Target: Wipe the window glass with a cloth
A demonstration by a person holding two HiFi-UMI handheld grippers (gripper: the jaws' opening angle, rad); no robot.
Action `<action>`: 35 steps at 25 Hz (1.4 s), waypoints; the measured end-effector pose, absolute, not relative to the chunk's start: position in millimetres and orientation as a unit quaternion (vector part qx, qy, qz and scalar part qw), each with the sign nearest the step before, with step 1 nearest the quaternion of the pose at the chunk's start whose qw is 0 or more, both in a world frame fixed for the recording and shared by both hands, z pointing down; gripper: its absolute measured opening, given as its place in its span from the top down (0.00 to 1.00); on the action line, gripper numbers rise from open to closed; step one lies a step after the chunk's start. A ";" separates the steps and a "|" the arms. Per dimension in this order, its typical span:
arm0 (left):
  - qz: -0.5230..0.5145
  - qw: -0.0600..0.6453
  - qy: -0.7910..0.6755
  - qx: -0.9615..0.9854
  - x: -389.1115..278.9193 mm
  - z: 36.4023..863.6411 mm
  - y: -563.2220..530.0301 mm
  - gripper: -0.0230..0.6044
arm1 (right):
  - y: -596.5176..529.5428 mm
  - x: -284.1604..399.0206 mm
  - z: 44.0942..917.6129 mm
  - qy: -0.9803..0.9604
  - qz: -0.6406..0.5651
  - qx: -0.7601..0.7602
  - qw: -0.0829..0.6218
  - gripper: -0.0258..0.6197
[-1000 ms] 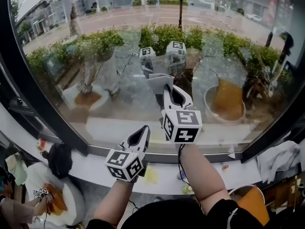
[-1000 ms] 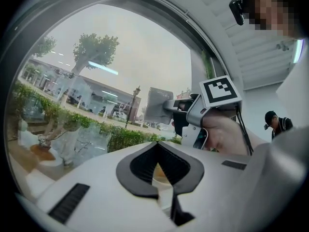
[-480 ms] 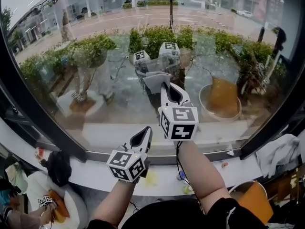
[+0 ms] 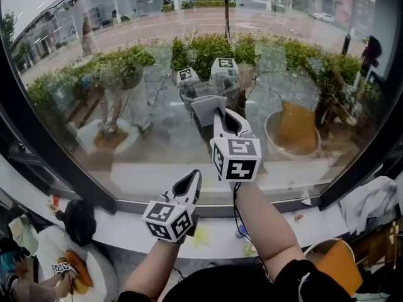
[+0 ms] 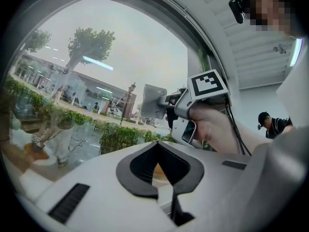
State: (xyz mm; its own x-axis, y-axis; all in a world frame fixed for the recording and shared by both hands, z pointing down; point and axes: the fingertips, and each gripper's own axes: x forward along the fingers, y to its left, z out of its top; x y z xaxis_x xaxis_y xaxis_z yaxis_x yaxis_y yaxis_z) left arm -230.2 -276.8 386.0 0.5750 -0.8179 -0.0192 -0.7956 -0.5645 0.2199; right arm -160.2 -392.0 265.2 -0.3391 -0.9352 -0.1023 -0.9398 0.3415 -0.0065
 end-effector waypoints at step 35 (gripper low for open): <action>-0.045 0.100 -0.391 0.914 -69.3 384.5 -271.5 0.95 | -388.5 50.0 267.5 0.758 0.010 -0.650 0.047 0.90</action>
State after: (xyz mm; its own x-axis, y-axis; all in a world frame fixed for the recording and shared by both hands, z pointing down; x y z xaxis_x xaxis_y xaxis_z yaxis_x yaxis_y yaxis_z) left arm -69.3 -271.5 384.5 0.6898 -0.7240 -0.0034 -0.7060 -0.6737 0.2182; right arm 50.0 -388.5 267.5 -0.1495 -0.9852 -0.0840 -0.9871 0.1537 -0.0456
